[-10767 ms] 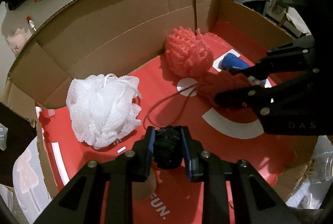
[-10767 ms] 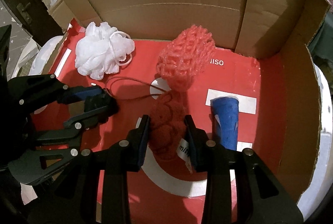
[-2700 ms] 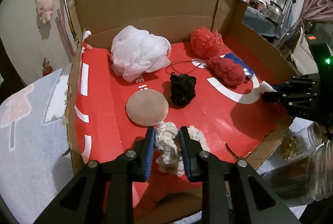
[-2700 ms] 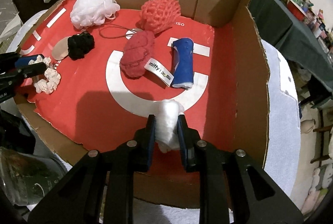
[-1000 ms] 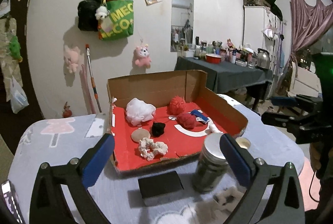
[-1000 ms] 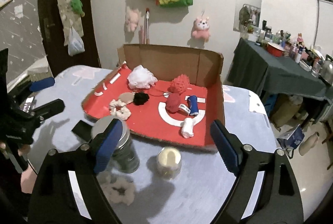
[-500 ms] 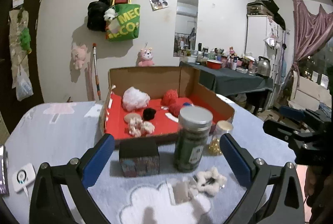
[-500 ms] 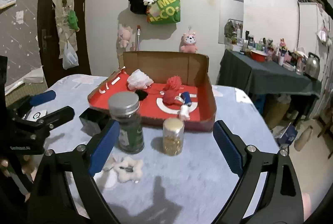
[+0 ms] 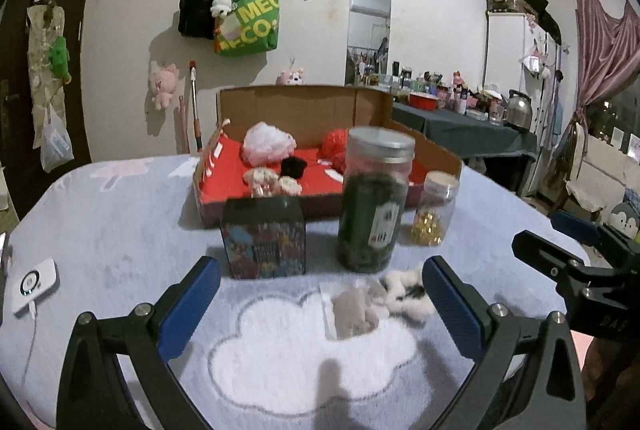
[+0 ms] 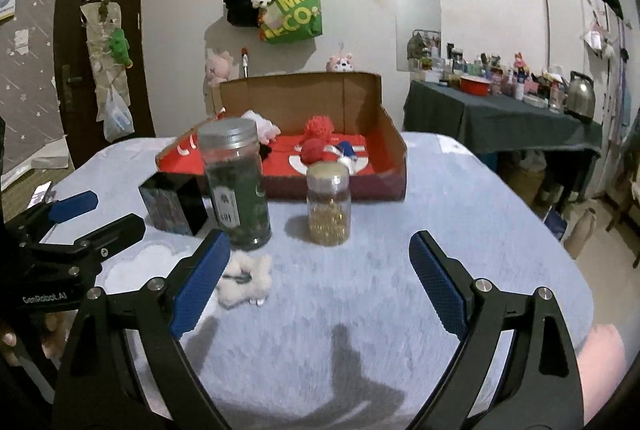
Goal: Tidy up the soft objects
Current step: 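Grasp the white fluffy star scrunchie with the right tool while the left tool grasps the white tissue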
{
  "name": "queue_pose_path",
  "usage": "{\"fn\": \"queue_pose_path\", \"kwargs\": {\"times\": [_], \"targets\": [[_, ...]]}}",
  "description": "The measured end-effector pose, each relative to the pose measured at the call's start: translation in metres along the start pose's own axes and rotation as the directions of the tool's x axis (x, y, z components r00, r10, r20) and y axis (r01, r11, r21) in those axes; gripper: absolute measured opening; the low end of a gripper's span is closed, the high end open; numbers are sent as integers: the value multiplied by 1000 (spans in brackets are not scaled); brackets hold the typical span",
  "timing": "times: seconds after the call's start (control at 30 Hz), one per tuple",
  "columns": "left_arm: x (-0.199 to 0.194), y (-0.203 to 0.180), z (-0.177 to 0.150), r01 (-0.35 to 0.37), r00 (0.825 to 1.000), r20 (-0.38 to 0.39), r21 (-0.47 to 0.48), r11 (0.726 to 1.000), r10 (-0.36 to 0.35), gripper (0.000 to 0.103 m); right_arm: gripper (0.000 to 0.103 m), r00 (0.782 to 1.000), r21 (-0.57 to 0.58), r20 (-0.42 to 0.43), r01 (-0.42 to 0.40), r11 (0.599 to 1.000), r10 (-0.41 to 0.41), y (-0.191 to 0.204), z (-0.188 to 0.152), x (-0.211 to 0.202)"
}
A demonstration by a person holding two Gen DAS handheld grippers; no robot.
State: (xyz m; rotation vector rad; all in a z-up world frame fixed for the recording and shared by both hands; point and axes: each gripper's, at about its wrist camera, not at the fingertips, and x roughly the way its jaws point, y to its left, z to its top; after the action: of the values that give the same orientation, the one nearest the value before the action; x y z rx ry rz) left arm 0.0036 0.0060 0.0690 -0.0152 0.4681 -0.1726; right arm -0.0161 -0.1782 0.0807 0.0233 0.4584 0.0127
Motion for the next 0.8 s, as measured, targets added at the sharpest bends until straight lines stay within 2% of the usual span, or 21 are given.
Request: {"fn": "queue_pose_path", "kwargs": {"times": [0.33, 0.6, 0.8], "targets": [[20, 4, -26, 3, 993, -116, -31, 1000, -7, 103, 92, 998, 20, -68, -6, 1000, 7, -3, -25, 15], [40, 4, -26, 14, 975, -220, -25, 1000, -19, 103, 92, 992, 31, -124, -21, 999, 24, -10, -28, 27], [59, 6, -18, 28, 955, -294, -5, 1000, -28, 103, 92, 980, 15, -185, -77, 997, 78, -11, -18, 45]]}}
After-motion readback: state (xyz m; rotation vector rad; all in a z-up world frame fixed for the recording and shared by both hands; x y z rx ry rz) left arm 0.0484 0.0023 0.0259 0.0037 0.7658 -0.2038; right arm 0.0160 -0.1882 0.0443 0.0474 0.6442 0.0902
